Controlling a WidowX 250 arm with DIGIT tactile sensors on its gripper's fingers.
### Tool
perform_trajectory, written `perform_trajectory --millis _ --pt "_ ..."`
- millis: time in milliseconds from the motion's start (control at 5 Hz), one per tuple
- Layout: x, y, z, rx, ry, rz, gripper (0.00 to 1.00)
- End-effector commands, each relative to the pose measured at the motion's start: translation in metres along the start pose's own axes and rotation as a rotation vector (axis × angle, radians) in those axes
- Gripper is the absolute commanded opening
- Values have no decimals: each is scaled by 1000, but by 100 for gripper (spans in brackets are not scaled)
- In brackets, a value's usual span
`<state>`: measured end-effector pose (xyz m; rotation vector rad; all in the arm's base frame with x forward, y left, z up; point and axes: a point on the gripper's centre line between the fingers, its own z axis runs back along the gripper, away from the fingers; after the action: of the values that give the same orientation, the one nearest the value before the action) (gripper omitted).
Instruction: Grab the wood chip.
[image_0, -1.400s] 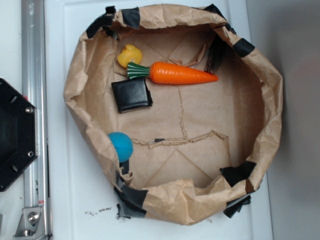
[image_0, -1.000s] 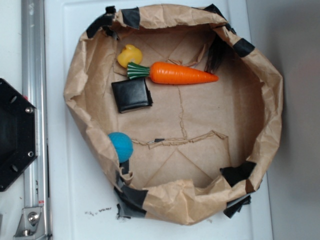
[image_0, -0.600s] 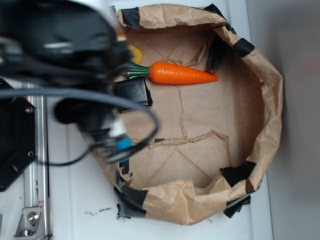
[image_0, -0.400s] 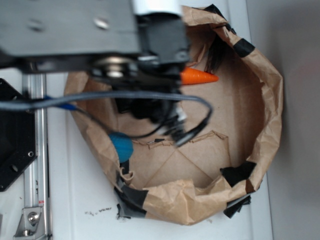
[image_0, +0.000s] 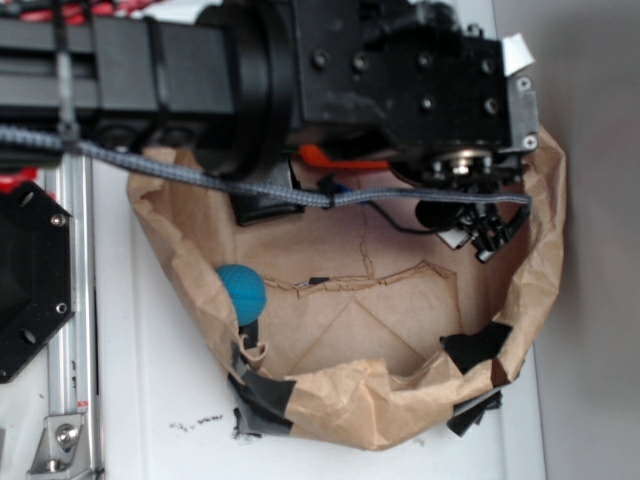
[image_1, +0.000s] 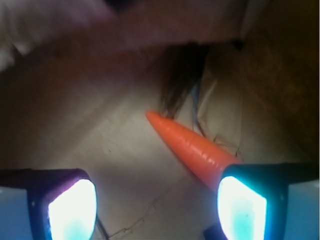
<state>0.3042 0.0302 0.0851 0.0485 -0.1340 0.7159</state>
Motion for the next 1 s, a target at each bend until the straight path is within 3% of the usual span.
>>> perform_trajectory --millis 0,400,600,800 --pt "11 1 19 -42 -55 2 100" --pt "16 16 4 -63 -233 110 100" --pt "21 19 -7 -41 -264 106 100" --pt "35 21 -22 5 -256 133 100"
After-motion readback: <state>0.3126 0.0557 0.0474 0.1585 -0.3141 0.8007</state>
